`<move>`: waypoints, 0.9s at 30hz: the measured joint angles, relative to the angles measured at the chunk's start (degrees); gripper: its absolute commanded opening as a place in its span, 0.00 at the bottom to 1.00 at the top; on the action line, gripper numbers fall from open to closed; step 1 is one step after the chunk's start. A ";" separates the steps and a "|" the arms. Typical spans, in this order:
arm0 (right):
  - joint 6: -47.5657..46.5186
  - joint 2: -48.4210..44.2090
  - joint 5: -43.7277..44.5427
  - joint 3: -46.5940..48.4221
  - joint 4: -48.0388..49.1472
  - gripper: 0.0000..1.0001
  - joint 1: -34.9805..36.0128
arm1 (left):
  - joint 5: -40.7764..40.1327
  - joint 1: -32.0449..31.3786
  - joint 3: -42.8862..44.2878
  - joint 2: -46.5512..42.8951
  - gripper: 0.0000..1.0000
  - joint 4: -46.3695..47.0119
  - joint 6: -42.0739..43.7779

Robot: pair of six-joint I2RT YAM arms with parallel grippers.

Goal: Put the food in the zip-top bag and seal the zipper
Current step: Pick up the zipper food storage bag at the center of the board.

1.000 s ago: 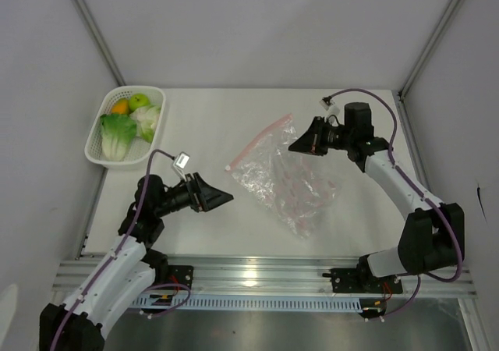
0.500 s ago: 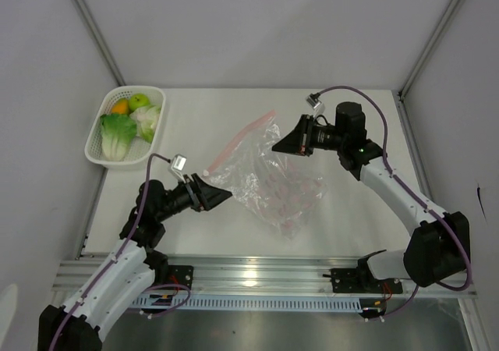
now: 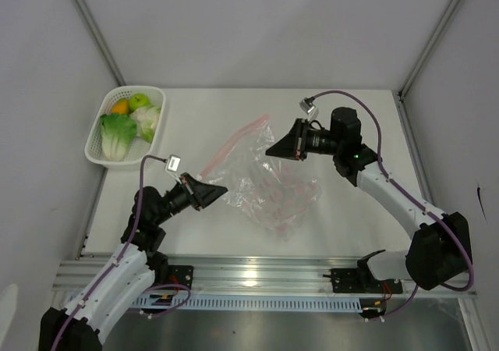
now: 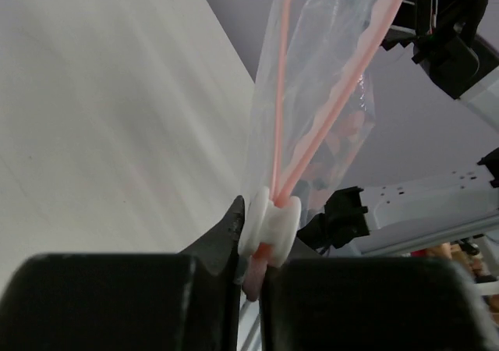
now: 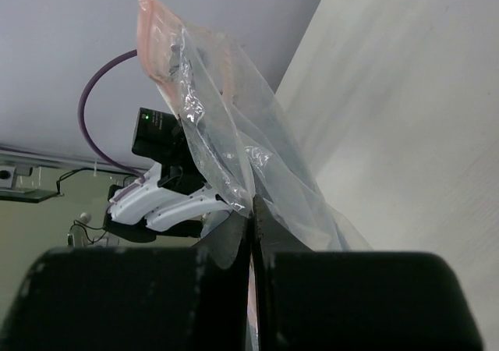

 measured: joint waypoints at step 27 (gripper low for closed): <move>-7.26 3.06 33.29 17.79 -40.44 0.99 5.22 | -24.46 -6.82 13.38 -9.53 0.01 -17.66 22.01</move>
